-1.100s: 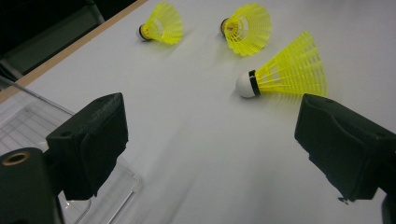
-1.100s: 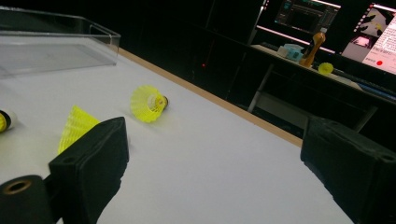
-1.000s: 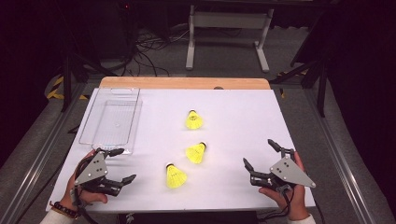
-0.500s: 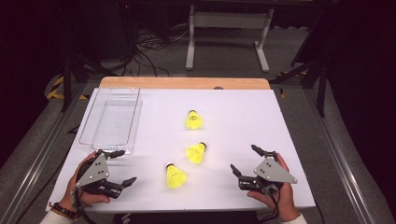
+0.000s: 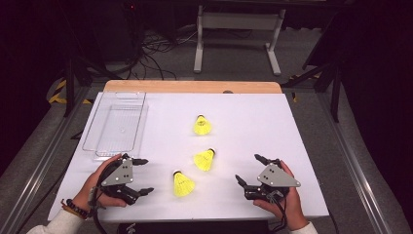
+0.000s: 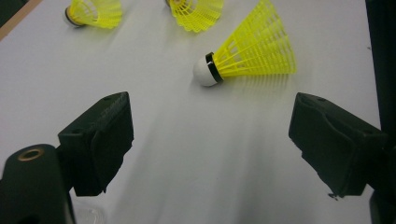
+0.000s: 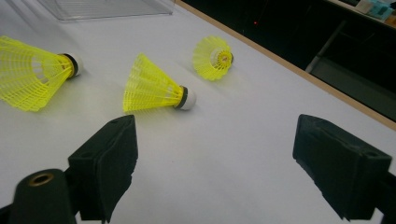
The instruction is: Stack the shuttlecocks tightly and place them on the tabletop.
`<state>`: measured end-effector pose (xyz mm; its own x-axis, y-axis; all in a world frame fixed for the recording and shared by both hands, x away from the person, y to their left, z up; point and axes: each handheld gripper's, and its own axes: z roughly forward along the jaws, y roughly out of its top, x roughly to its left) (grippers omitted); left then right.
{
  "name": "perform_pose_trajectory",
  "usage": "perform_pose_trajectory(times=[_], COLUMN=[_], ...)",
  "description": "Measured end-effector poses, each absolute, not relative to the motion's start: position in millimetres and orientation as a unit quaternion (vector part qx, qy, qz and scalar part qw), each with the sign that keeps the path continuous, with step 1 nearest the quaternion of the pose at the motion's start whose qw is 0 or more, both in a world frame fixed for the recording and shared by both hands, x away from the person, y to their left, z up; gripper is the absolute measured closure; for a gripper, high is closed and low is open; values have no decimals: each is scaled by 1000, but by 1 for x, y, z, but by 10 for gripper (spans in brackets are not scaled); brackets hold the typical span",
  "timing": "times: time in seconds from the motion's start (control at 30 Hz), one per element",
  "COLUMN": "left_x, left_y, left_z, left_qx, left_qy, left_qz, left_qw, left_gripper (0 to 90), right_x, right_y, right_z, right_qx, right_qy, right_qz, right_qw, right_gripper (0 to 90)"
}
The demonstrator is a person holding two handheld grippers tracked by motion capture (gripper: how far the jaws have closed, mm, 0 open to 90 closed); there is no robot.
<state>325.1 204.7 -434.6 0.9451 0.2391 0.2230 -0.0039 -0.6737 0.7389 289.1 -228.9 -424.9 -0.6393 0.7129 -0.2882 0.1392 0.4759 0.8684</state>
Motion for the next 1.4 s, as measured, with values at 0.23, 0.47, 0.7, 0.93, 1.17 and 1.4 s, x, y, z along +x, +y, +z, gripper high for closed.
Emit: perform_pose_trajectory(times=[0.23,0.47,0.7,0.93,1.17,1.4], left_x=[339,349,355,362,369,372], left_y=[183,162,143,126,111,97], left_z=[-431,-432,-435,-437,-438,-444], left_qx=[926,939,944,947,944,952], left_qy=[26,4,-21,-36,-56,-73], left_qz=[123,111,97,79,56,29], left_qw=[356,327,316,311,320,297], left_gripper=[142,137,126,119,107,113], right_x=[291,292,292,292,293,293], right_y=[-226,-227,-227,-227,-226,-224], right_z=[-428,-429,-429,-430,-432,-434], right_qx=[266,268,262,262,258,252], right_qy=[805,806,809,811,818,827], right_qz=[428,428,432,434,432,431], right_qw=[314,308,300,292,280,259], right_gripper=[149,148,146,146,151,151])
